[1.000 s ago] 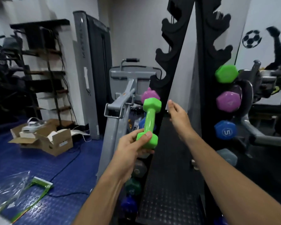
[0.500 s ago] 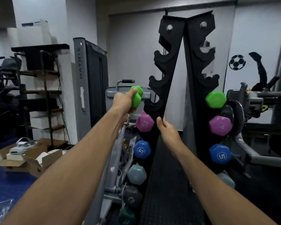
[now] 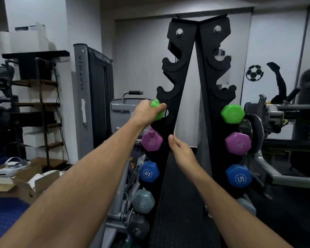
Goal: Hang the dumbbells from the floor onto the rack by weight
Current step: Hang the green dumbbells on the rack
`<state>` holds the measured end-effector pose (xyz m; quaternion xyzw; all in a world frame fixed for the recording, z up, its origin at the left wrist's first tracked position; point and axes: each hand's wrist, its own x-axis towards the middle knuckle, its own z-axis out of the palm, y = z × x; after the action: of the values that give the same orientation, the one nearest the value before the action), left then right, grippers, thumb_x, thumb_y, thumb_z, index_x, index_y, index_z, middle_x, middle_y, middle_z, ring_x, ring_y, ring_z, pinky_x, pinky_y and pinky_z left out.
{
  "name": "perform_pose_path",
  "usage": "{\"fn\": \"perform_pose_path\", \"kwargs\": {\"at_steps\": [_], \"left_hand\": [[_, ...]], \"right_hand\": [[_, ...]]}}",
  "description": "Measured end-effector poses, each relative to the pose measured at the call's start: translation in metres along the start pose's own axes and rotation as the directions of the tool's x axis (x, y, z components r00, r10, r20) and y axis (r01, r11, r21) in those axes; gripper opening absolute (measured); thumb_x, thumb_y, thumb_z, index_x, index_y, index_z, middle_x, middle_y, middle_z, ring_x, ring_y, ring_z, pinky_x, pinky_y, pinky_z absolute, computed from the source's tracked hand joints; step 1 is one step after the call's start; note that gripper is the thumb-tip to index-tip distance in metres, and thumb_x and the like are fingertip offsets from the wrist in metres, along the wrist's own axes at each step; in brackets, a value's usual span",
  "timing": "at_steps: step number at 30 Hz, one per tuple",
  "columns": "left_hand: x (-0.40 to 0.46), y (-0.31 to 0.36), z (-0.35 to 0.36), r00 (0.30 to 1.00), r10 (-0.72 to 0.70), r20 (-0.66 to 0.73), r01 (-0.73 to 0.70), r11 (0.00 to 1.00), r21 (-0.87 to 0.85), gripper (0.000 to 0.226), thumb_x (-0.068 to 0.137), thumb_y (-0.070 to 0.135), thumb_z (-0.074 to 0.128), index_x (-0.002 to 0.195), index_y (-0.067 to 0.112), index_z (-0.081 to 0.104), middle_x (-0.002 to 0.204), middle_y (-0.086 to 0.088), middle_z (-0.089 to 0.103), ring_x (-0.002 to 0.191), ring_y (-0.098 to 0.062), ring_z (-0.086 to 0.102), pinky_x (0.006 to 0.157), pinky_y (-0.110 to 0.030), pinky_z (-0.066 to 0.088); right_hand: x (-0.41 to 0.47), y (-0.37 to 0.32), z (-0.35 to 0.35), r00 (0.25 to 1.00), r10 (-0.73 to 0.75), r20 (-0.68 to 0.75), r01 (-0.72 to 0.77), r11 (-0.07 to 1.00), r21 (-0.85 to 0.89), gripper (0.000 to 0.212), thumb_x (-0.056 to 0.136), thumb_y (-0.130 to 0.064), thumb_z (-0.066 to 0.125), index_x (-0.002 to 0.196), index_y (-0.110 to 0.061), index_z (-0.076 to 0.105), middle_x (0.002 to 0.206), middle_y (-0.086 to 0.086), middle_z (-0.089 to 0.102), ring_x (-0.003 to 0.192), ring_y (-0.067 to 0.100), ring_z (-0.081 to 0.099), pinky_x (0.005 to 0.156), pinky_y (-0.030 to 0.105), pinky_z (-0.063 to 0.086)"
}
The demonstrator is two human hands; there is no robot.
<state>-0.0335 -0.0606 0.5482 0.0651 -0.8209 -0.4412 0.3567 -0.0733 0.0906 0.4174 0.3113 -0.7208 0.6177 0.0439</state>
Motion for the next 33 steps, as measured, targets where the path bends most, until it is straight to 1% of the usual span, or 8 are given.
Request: {"fn": "perform_pose_path", "kwargs": {"at_steps": [4,9,18,21,24,26,29,33], "left_hand": [[0.005,0.011,0.0,0.998,0.012,0.069,-0.021,0.989,0.143,0.06,0.075,0.049,0.084,0.116,0.01,0.066,0.105,-0.008,0.07,0.093,-0.021,0.071,0.082,-0.036,0.062],[-0.002,0.005,0.008,0.997,-0.053,0.052,0.057,0.996,-0.075,0.1,0.051,0.053,0.095,0.13,0.01,0.052,0.117,-0.006,0.065,0.103,-0.019,0.068,0.088,-0.039,0.061],[-0.009,-0.002,0.01,0.998,0.048,0.033,-0.05,0.997,0.053,0.091,0.076,0.047,0.086,0.145,0.008,0.04,0.125,-0.006,0.055,0.108,-0.02,0.059,0.089,-0.033,0.055],[-0.008,-0.001,0.006,0.997,0.044,0.056,-0.047,0.998,0.052,0.09,0.075,0.053,0.084,0.142,0.01,0.042,0.122,-0.005,0.058,0.104,-0.017,0.061,0.084,-0.03,0.056],[-0.007,-0.001,0.003,0.994,0.015,0.107,-0.017,1.0,0.023,0.095,0.068,0.063,0.085,0.138,0.013,0.045,0.122,-0.004,0.059,0.106,-0.016,0.062,0.093,-0.037,0.057],[-0.013,0.004,0.003,0.994,-0.005,0.112,0.007,1.0,-0.011,0.114,0.059,0.075,0.082,0.145,0.012,0.04,0.132,-0.006,0.057,0.115,-0.019,0.06,0.101,-0.041,0.054],[-0.032,0.009,0.013,0.998,0.049,-0.043,-0.052,0.997,-0.057,0.125,0.061,0.078,0.078,0.156,0.012,0.03,0.153,-0.009,0.044,0.138,-0.025,0.047,0.116,-0.044,0.041],[-0.081,-0.003,0.036,0.914,0.236,-0.331,-0.266,0.963,-0.05,0.08,0.082,0.064,0.07,0.142,0.017,0.048,0.137,0.002,0.05,0.125,-0.014,0.051,0.108,-0.038,0.046]], "right_hand": [[-0.003,0.0,0.001,1.0,0.018,-0.01,-0.018,1.0,0.019,0.074,0.099,-0.067,0.042,0.159,-0.024,0.035,0.161,-0.003,0.043,0.148,0.014,0.039,0.109,0.024,0.031],[-0.007,-0.002,-0.001,0.999,0.032,0.02,-0.032,0.999,0.02,0.073,0.099,-0.068,0.041,0.16,-0.029,0.032,0.161,-0.003,0.041,0.148,0.016,0.038,0.107,0.026,0.031],[-0.004,-0.002,-0.004,0.999,0.043,0.03,-0.042,0.999,-0.018,0.078,0.097,-0.071,0.042,0.159,-0.024,0.035,0.163,-0.005,0.039,0.149,0.015,0.036,0.11,0.027,0.031],[-0.006,-0.004,-0.004,0.999,0.027,0.038,-0.026,0.999,-0.032,0.075,0.099,-0.069,0.042,0.16,-0.025,0.033,0.163,-0.005,0.039,0.15,0.016,0.035,0.11,0.027,0.031],[-0.01,-0.004,-0.006,0.998,0.037,0.054,-0.037,0.999,-0.01,0.072,0.099,-0.066,0.045,0.16,-0.03,0.031,0.162,-0.005,0.041,0.149,0.014,0.037,0.113,0.028,0.031],[-0.011,-0.003,-0.008,0.998,0.038,0.056,-0.038,0.999,0.0,0.073,0.098,-0.066,0.049,0.16,-0.032,0.032,0.161,-0.006,0.042,0.147,0.012,0.039,0.116,0.029,0.032],[-0.017,-0.002,-0.009,0.999,0.019,0.035,-0.018,0.999,-0.026,0.07,0.099,-0.062,0.051,0.159,-0.03,0.035,0.159,-0.004,0.045,0.142,0.01,0.045,0.113,0.027,0.034],[-0.031,-0.001,-0.014,1.0,-0.012,0.016,0.013,0.996,-0.094,0.066,0.102,-0.054,0.052,0.159,-0.024,0.037,0.156,-0.001,0.049,0.136,0.009,0.049,0.107,0.023,0.037]]}}
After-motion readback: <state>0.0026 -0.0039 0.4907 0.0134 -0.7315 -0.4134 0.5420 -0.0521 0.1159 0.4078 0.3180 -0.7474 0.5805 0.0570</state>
